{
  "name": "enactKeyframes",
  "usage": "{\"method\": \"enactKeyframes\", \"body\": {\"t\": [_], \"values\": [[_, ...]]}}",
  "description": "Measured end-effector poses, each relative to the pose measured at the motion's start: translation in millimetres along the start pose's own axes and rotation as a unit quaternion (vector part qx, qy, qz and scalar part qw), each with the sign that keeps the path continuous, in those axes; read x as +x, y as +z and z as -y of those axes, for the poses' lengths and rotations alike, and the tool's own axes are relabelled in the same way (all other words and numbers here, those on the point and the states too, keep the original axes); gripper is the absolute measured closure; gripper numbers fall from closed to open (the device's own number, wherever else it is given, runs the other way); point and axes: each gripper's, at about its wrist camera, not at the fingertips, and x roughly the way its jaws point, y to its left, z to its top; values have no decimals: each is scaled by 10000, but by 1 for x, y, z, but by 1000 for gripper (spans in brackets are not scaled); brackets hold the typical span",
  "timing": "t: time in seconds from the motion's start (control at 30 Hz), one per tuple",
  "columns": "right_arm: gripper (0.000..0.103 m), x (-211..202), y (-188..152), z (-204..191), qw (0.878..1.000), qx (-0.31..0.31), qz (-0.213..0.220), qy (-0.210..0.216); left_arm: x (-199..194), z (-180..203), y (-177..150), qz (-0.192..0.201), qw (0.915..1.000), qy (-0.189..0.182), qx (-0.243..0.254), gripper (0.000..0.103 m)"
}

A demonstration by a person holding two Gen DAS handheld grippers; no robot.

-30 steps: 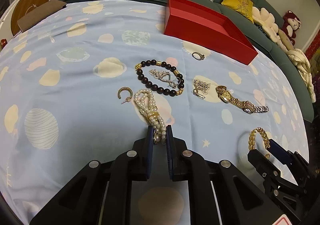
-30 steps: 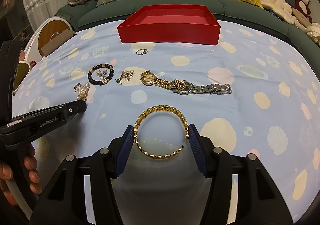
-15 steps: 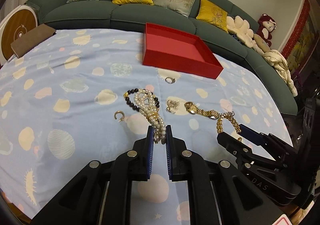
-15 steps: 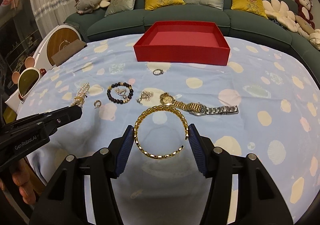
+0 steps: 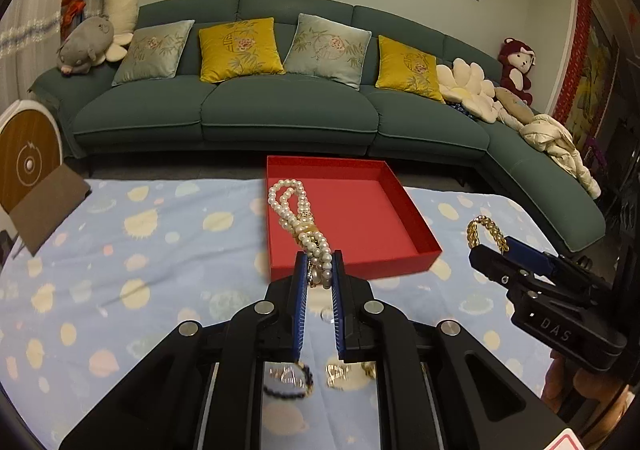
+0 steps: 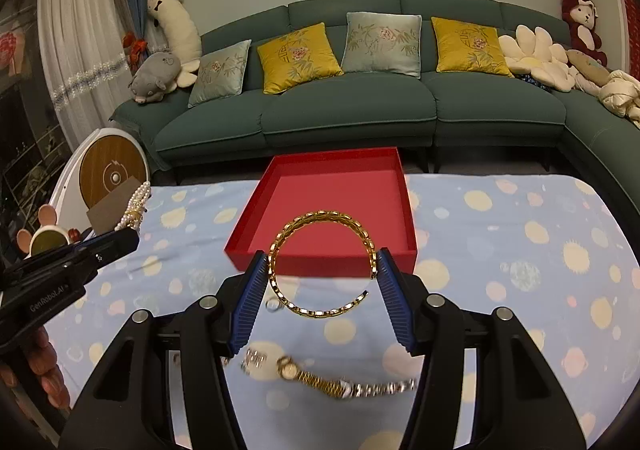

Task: Organize jewelry
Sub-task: 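Carry the bracelet and pearls into the red tray and open both tools, then withdraw both tools from the tray and move the right tool toward the gold watch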

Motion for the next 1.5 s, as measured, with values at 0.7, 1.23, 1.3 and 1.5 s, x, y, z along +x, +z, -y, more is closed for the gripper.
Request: {"method": "enactKeyframes", "body": {"t": [0.7, 1.23, 1.3, 1.5], "values": [[49, 225, 96, 59, 9963, 207, -749, -366, 232, -4, 91, -635, 9971, 211, 373, 94], [43, 168, 99, 74, 9984, 555, -21, -61, 204, -18, 101, -331, 9984, 451, 97, 72], [42, 126, 99, 71, 9986, 458, 248, 10, 166, -20, 99, -163, 9990, 408, 86, 72], [37, -1, 66, 54, 9978, 39, 664, 59, 55, -24, 67, 182, 9965, 782, 211, 47]]}}
